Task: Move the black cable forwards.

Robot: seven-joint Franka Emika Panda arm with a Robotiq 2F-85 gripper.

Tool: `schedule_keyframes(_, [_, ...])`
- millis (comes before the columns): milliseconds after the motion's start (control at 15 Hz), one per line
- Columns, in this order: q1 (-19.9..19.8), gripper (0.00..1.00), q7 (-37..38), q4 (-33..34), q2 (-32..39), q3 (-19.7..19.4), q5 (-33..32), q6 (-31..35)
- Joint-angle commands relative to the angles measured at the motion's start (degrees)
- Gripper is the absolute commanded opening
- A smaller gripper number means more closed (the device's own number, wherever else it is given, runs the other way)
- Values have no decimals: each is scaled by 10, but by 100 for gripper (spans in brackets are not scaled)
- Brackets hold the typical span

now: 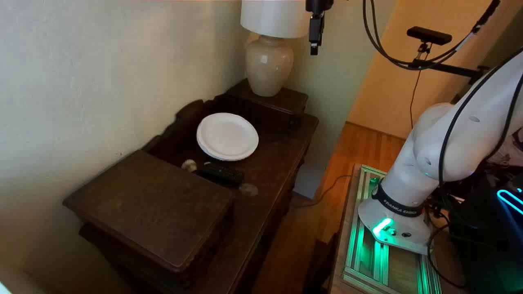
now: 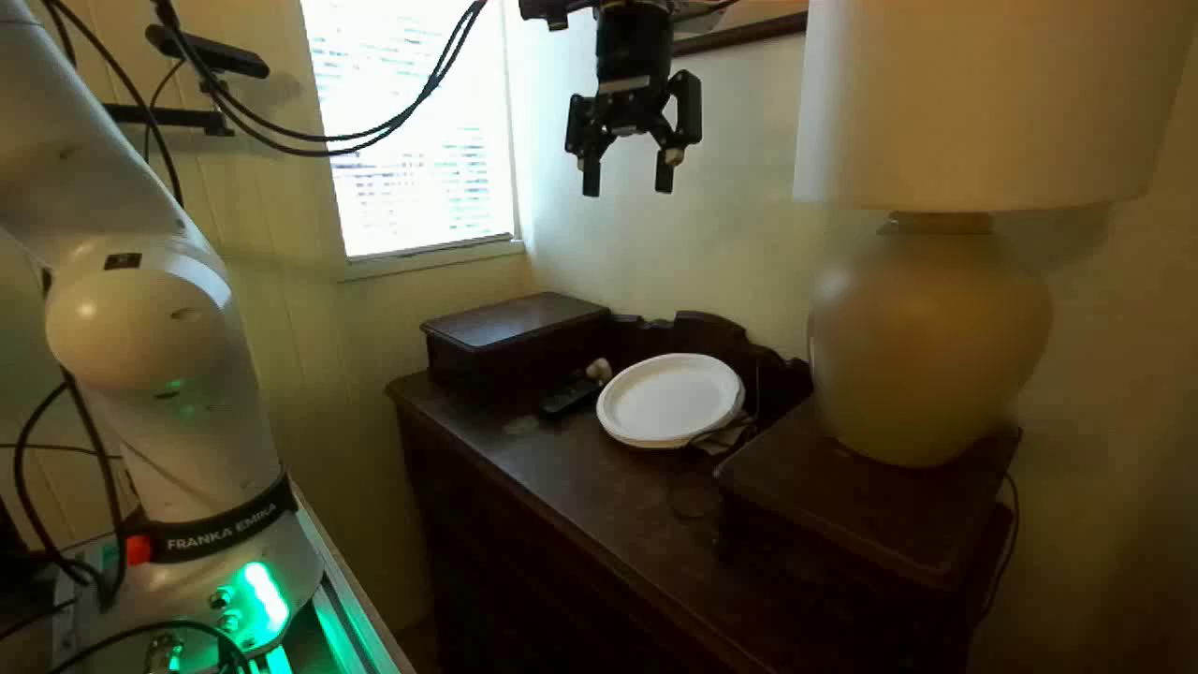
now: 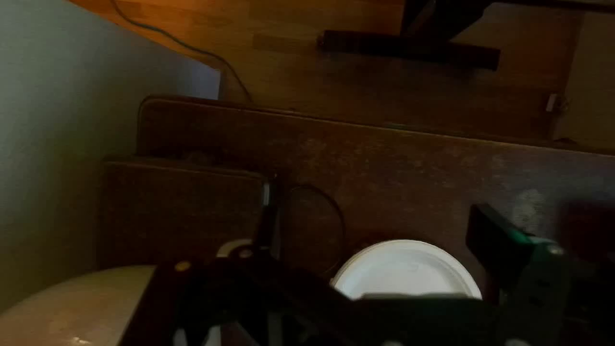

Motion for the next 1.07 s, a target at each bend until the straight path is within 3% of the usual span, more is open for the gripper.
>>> schedule_keyframes(0, [0,100,0,1,0,0,0,-1])
schedule_keyframes(600, [0,100,0,1,0,0,0,-1])
schedule_keyframes(1000, [-3,100,71,-55,25,13,-20,170])
